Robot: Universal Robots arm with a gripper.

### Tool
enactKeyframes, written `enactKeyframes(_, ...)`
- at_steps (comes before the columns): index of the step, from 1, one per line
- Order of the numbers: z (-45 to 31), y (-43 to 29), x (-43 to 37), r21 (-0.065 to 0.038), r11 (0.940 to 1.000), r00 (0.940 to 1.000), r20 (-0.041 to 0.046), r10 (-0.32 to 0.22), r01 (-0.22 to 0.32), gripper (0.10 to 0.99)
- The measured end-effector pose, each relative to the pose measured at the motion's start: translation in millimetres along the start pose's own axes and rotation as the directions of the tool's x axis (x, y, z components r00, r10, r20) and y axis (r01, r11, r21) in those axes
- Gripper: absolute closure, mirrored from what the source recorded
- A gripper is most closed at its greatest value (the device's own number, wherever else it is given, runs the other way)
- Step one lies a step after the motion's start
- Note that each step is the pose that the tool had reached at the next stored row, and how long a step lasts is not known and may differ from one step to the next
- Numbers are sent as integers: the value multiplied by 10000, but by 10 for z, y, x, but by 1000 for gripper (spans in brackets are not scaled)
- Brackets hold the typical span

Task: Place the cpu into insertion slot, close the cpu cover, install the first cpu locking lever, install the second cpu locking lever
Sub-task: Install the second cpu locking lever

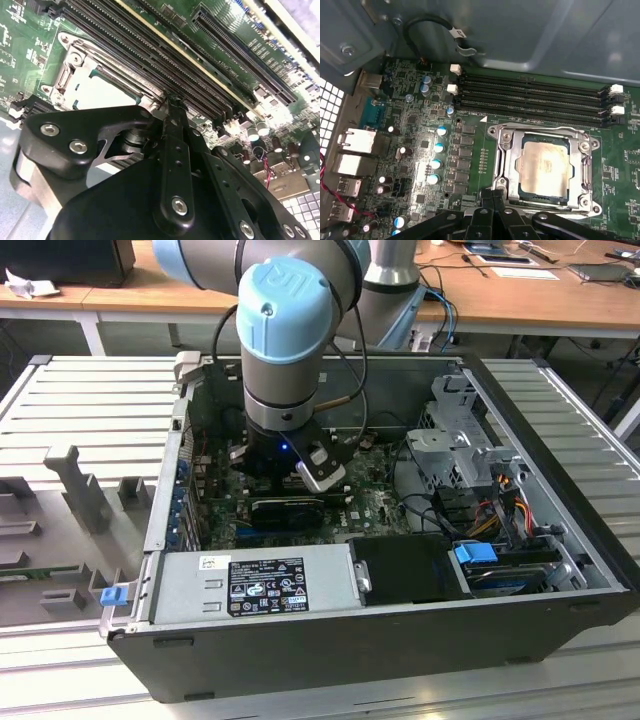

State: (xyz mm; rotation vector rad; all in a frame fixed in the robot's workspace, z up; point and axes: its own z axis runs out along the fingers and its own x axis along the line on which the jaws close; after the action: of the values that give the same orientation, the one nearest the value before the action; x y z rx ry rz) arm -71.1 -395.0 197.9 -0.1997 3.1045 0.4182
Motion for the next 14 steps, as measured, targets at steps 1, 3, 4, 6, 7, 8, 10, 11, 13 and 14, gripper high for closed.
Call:
enactKeyframes(1,7,-3,1,-30,10000,10000,0,0,0,980)
enactKeyframes(3,12,-5,1,-69,10000,10000,6,0,0,980)
enactKeyframes(4,13,-8,1,-78,10000,10000,7,-1,1,980)
enactKeyframes(6,11,-20,8,-122,9999,10000,15,-2,3,980)
enactKeyframes(7,9,-25,13,-148,9999,10000,17,-2,2,980)
enactKeyframes(8,6,-33,21,-169,9999,10000,20,-2,2,980)
enactKeyframes(10,-19,-33,30,-174,9998,10000,20,-2,3,980)
enactKeyframes(11,-60,-23,30,-175,9998,10000,21,-3,3,980)
enactKeyframes(13,-135,-2,28,-176,9998,10000,21,-2,2,980)
enactKeyframes(14,-165,6,28,-175,9998,10000,19,-2,2,980)
